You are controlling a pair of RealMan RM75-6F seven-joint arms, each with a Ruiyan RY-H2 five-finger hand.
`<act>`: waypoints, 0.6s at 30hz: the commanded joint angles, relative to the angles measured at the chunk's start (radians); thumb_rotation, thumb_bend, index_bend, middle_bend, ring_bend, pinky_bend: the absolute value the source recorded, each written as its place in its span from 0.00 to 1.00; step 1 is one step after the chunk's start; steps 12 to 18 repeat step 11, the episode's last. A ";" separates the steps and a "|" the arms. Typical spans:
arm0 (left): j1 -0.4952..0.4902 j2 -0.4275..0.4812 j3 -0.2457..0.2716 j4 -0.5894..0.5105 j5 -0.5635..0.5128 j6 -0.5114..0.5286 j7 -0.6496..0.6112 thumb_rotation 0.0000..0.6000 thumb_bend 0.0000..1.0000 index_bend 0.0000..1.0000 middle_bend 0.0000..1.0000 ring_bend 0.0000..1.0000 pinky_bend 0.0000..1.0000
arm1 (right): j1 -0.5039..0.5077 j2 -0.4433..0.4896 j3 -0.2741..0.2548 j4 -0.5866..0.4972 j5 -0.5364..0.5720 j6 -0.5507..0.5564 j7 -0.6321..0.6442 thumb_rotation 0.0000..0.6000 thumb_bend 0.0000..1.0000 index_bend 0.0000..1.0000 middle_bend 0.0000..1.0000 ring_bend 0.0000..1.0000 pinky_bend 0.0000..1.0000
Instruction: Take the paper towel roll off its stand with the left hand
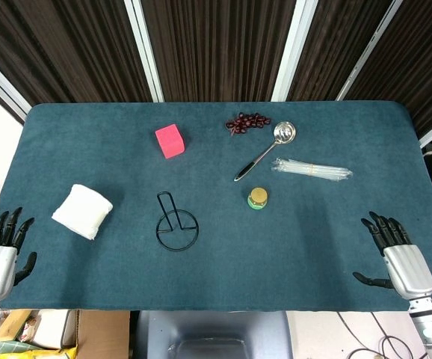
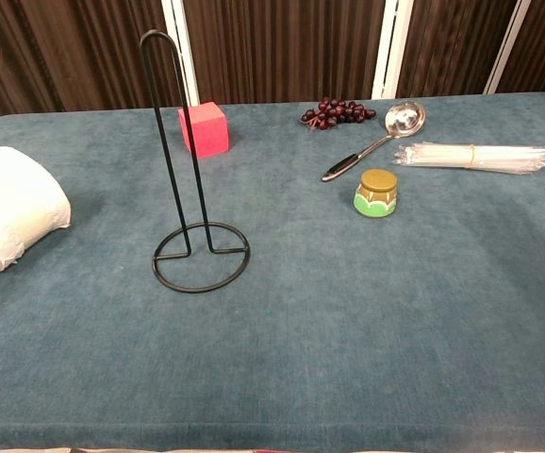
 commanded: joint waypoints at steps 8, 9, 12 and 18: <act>-0.013 0.040 0.019 -0.030 -0.022 -0.070 -0.043 1.00 0.40 0.18 0.04 0.00 0.06 | 0.000 0.000 0.000 0.000 0.002 -0.002 -0.001 1.00 0.16 0.00 0.00 0.00 0.00; -0.012 0.039 0.019 -0.027 -0.025 -0.071 -0.048 1.00 0.40 0.18 0.04 0.00 0.06 | 0.001 -0.001 0.001 0.000 0.003 -0.003 -0.001 1.00 0.16 0.00 0.00 0.00 0.00; -0.011 0.036 0.016 -0.022 -0.033 -0.072 -0.061 1.00 0.40 0.18 0.05 0.00 0.06 | 0.001 -0.003 0.001 0.001 0.005 -0.005 -0.005 1.00 0.16 0.00 0.00 0.00 0.00; -0.011 0.036 0.016 -0.022 -0.033 -0.072 -0.061 1.00 0.40 0.18 0.05 0.00 0.06 | 0.001 -0.003 0.001 0.001 0.005 -0.005 -0.005 1.00 0.16 0.00 0.00 0.00 0.00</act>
